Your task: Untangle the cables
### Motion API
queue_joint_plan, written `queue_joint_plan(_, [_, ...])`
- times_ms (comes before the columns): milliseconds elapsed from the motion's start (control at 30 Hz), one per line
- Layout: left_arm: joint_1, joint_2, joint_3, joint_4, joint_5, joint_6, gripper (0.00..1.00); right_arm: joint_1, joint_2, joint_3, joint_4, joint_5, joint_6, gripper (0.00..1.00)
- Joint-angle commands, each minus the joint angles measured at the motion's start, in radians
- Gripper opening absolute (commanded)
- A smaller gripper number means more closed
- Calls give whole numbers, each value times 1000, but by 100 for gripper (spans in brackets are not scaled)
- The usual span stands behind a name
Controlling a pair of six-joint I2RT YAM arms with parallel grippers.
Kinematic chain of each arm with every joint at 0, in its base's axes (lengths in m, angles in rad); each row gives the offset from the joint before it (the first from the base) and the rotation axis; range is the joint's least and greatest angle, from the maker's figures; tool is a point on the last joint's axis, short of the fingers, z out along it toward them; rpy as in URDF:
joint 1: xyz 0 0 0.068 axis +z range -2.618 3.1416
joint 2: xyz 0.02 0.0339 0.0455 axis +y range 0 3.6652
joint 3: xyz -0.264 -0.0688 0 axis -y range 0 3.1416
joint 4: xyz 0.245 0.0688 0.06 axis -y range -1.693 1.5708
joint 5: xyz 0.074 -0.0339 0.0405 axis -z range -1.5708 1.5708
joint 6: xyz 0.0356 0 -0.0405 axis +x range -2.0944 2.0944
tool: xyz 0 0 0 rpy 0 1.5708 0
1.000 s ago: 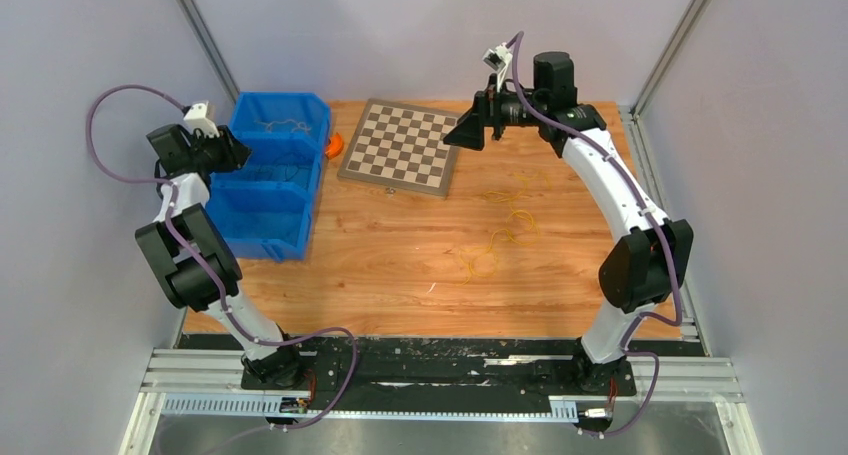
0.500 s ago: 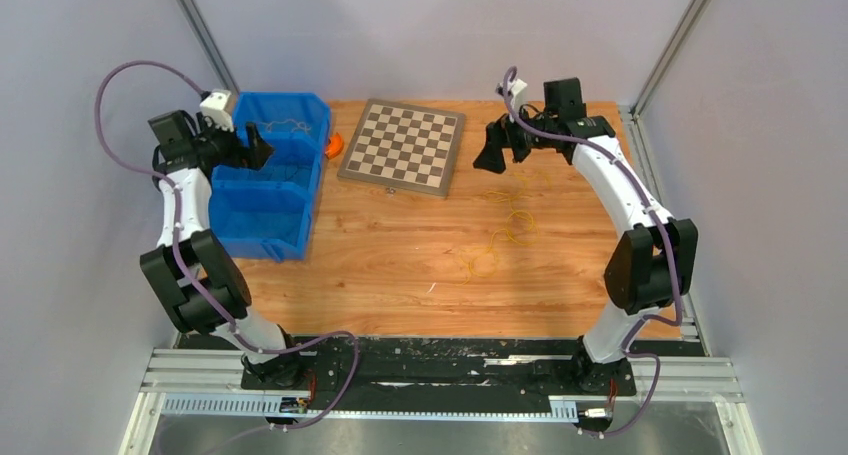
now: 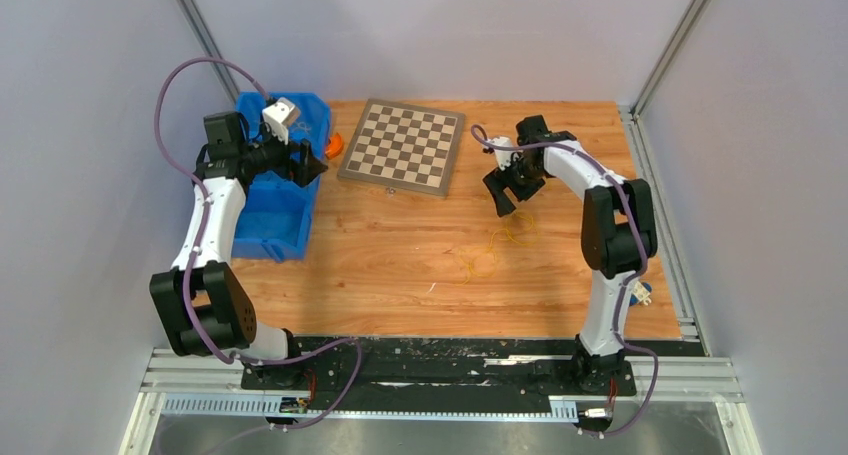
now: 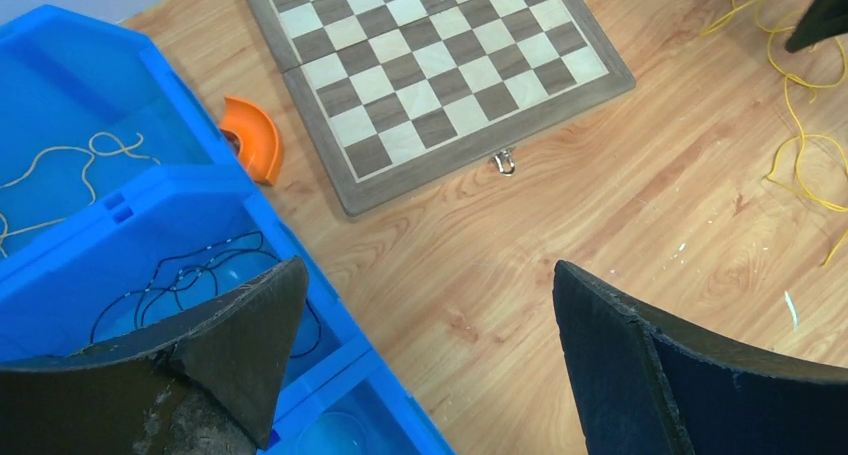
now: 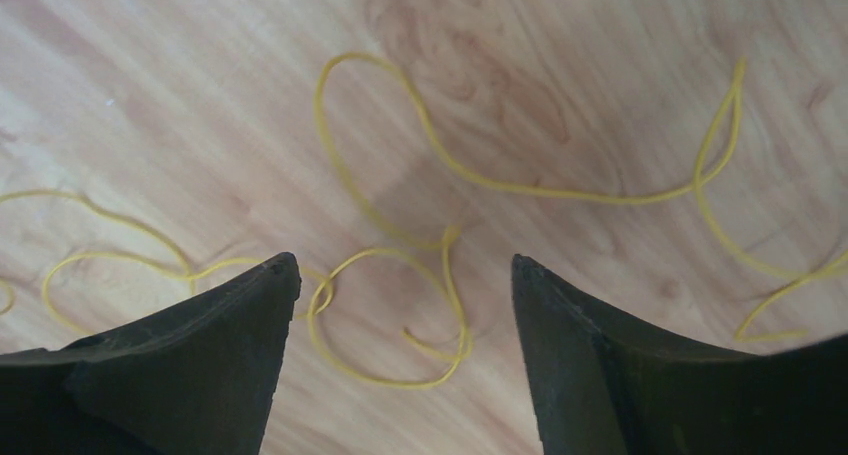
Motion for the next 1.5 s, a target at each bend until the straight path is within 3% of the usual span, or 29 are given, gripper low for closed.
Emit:
queue_joint_plan(0, [-10,-5,15,-1,18,-1,100,3,109,122,38,29,-10,73])
queue_joint_plan(133, [-10,-25,33,1,5,-34,100,6,180,215,38,13,-10,46])
queue_joint_plan(233, [-11,-54,35,11,-14,-38,100,6,188,275,20,-2,-31,5])
queue_joint_plan(267, [-11,-64,42,14,-20,-37,100,4,168,295,9,-27,-33,0])
queue_joint_plan(400, [-10,-93,71,24,-13,-35,100,3,12,373,11,-260,5,0])
queue_joint_plan(600, [-20,-114,93,139,189,-144,100,60,-102,527,76,-472,206,0])
queue_joint_plan(733, [-74,-107,145,181,275,-212,100,111,-136,589,128,-515,285,0])
queue_joint_plan(1067, [-311,-111,228,318,280,-339,100,222,-158,714,267,-609,394,0])
queue_joint_plan(1300, [-450,-106,185,388,288,-397,100,292,-179,714,303,-591,378,0])
queue_joint_plan(1467, [-521,-99,113,494,236,-464,100,306,-177,719,391,-587,464,0])
